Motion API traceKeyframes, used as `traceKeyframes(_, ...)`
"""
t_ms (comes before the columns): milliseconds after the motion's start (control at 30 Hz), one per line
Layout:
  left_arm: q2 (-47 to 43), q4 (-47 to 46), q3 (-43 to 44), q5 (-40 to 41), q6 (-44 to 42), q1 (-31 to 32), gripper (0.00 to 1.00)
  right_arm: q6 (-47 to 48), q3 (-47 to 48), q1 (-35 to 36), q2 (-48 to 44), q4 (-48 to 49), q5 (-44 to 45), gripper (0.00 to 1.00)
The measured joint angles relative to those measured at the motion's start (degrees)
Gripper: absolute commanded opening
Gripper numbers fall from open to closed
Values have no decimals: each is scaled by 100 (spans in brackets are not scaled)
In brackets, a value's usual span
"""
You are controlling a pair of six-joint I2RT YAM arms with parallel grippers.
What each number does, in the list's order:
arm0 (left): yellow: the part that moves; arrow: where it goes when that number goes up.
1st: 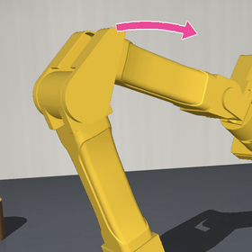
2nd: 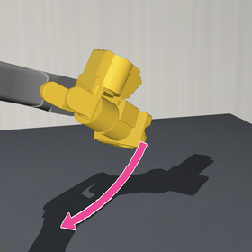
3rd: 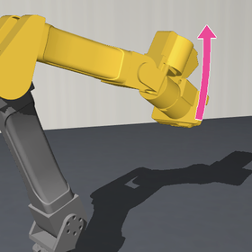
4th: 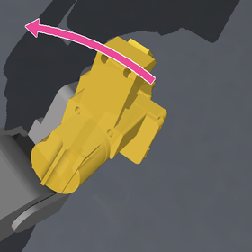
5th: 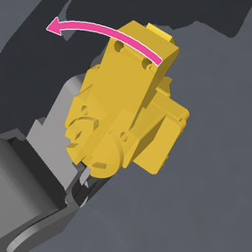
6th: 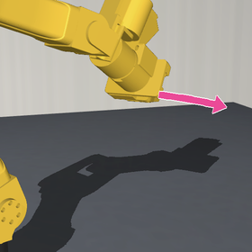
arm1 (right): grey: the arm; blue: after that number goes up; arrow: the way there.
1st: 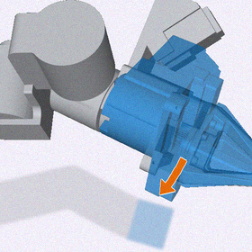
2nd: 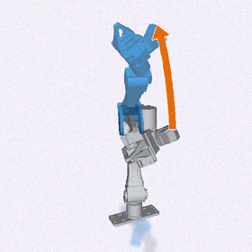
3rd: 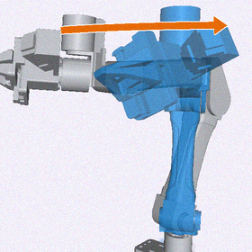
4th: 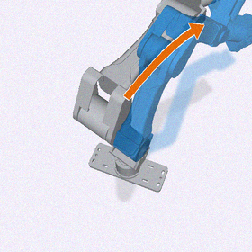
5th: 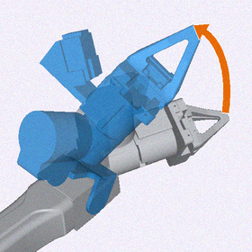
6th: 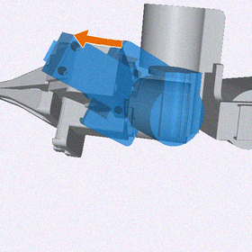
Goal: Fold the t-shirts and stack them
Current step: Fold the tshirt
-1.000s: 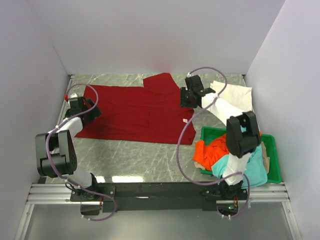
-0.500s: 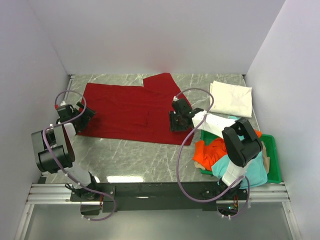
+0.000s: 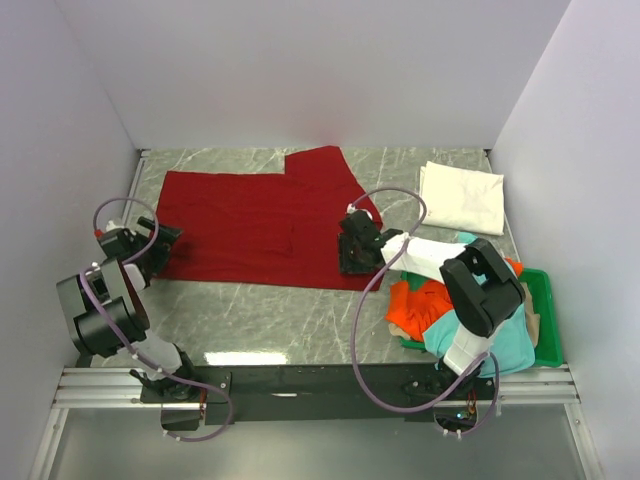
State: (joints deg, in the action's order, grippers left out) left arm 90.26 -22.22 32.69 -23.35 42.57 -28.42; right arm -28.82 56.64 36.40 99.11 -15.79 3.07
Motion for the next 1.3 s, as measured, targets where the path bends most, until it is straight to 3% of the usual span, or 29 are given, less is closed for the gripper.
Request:
traceKeyframes(433, -811, -199, -874, -142, 372, -516, 99, -603, -962, 533, -796, 319, 225, 49)
traceKeyframes(900, -2693, 892, -1775, 442, 470, -529, 99, -1362, -2142, 1224, -1956, 514, 363, 49)
traceKeyframes(1133, -3228, 1276, -1947, 428, 479, -535, 99, -1816, -2184, 1858, -2092, 275, 634, 49)
traceKeyframes(1300, -3394, 1456, -1982, 378, 531, -535, 99, -2004, -2179, 2092, -2446, -407, 791, 52)
